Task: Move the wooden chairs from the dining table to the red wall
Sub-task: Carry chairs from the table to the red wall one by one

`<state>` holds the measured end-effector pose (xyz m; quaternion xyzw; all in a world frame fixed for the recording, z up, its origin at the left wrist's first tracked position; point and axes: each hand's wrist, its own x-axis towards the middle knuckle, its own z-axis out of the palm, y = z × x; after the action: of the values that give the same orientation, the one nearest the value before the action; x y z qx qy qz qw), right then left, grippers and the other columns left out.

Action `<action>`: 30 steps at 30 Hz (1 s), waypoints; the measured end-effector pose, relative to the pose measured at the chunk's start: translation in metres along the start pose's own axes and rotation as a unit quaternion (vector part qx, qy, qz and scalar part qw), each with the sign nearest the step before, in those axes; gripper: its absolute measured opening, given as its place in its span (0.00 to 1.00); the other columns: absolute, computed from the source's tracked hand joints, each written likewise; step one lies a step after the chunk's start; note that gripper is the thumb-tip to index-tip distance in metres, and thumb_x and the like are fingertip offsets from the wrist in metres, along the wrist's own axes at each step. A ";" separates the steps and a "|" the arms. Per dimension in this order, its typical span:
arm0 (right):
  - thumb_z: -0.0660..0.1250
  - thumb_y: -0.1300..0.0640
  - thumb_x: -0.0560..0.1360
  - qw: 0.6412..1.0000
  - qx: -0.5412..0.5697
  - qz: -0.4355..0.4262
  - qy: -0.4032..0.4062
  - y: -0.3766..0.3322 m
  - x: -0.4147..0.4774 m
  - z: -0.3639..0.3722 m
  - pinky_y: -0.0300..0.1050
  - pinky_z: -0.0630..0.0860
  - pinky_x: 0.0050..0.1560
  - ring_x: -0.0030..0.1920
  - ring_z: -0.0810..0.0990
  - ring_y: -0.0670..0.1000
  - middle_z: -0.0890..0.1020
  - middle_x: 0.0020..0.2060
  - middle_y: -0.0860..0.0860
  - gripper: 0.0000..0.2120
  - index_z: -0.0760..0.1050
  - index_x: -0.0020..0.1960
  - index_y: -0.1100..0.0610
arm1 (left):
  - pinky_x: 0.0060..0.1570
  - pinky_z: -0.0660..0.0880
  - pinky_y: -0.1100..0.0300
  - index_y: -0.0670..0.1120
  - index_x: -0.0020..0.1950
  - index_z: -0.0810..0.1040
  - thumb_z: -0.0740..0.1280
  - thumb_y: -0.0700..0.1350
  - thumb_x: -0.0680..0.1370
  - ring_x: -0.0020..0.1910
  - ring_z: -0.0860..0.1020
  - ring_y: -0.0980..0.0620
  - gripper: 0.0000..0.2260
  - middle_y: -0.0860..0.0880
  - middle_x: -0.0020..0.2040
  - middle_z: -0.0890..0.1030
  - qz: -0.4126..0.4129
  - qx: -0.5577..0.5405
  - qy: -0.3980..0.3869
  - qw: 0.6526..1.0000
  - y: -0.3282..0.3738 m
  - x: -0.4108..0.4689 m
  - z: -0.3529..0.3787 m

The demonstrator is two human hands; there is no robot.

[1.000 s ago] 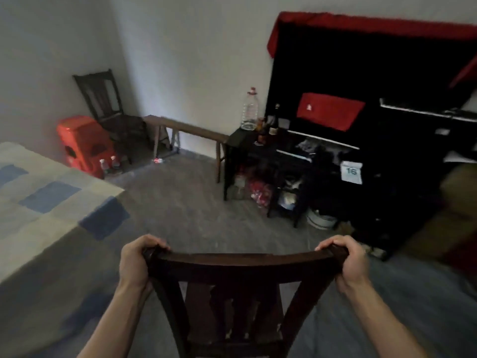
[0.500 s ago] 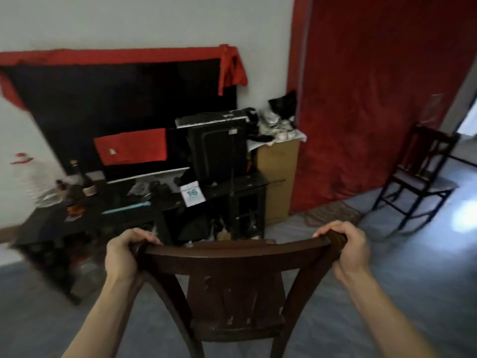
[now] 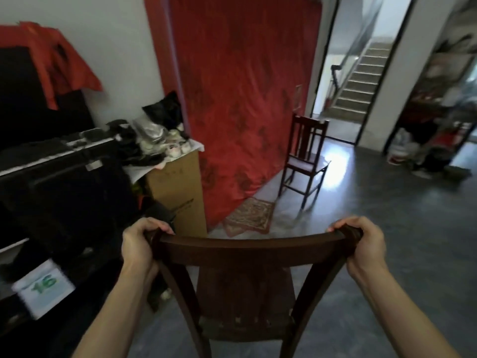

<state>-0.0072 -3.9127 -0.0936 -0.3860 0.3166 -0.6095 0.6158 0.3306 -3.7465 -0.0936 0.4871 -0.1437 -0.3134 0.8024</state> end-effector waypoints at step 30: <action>0.53 0.68 0.72 0.964 -0.003 -0.099 0.246 0.136 0.555 0.044 0.42 0.77 0.34 0.28 0.79 0.54 0.79 0.24 0.55 0.23 0.79 0.25 0.59 | 0.38 0.73 0.55 0.48 0.22 0.75 0.62 0.44 0.60 0.26 0.75 0.48 0.07 0.48 0.25 0.75 -0.128 0.042 -0.256 0.957 -0.216 0.630 0.417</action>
<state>0.1308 -4.4671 -0.1445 -0.2553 0.4203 -0.7429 0.4541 0.5082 -4.5113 -0.1271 0.4386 -0.2939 -0.5209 0.6708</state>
